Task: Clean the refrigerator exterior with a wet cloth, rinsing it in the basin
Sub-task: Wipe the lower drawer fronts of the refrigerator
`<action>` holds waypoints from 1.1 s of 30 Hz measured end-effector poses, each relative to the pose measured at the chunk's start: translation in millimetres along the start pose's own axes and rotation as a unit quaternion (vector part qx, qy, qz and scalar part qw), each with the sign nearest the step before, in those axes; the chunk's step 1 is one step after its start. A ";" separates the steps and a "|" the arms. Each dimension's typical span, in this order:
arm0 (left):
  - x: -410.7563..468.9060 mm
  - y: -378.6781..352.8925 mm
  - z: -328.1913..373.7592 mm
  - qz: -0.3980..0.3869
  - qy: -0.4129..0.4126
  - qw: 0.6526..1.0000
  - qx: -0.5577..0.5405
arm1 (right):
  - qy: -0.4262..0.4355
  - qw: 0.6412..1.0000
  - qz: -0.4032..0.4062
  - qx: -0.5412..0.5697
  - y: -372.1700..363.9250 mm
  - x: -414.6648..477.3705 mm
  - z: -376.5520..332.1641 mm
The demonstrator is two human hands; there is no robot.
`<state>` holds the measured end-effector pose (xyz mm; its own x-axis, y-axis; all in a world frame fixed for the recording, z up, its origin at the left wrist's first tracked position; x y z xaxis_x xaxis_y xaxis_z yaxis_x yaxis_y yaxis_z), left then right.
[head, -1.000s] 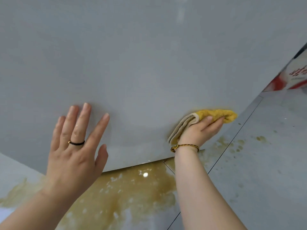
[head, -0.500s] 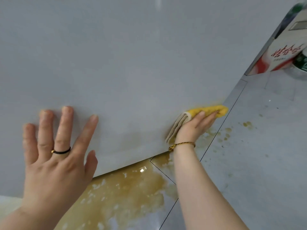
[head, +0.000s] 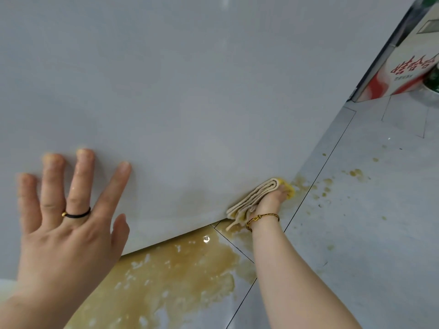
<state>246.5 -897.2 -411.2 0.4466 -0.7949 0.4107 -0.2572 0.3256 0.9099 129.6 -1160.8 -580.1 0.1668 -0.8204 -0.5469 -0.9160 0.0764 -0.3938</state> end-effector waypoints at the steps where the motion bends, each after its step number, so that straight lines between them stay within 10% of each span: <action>1: 0.4 0.5 0.4 0.002 -0.002 1.000 0.002 | 0.045 0.999 0.003 -0.023 -6.1 -8.8 -14.6; 8: 0.8 2.0 6.7 0.000 0.012 1.000 -0.007 | 0.494 0.842 -0.035 -0.212 -65.9 -107.2 -130.6; 12: 2.6 9.8 12.5 0.001 0.014 1.000 -0.022 | 0.584 0.756 -0.037 -0.295 -81.1 -125.3 -136.6; 20: 4.5 13.1 11.3 0.007 -0.010 1.000 -0.009 | 0.269 0.953 0.014 -0.143 -43.8 -78.3 -102.4; 23: 4.6 11.7 11.8 0.017 -0.005 1.000 -0.017 | 0.295 0.950 -0.027 -0.103 -58.3 -95.2 -103.4; 28: 4.7 19.4 17.3 0.053 0.013 0.998 -0.029 | 0.577 0.734 -0.155 -0.322 -91.6 -177.1 -65.3; 32: -1.8 35.3 9.5 0.072 -0.035 0.991 -0.106 | 0.704 0.509 -0.086 -0.488 -62.5 -134.8 -86.0; 33: -7.8 41.2 0.4 0.080 -0.038 0.987 -0.134 | 0.702 0.500 -0.068 -0.502 -58.8 -125.8 -90.3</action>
<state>232.1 -877.9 -377.0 0.3500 -0.7557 0.5536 -0.0782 0.5653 0.8212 129.5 -1113.3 -421.4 0.4781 -0.4219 0.7703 -0.7699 0.2208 0.5988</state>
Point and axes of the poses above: each hand's wrist, its own x-axis towards the middle knuckle, its own y-axis out of the back of the hand, z = x × y, the point moved 4 cm from there along x, towards the middle knuckle, and after that the axes turned 8 degrees about -z, right-handed, at the moved point
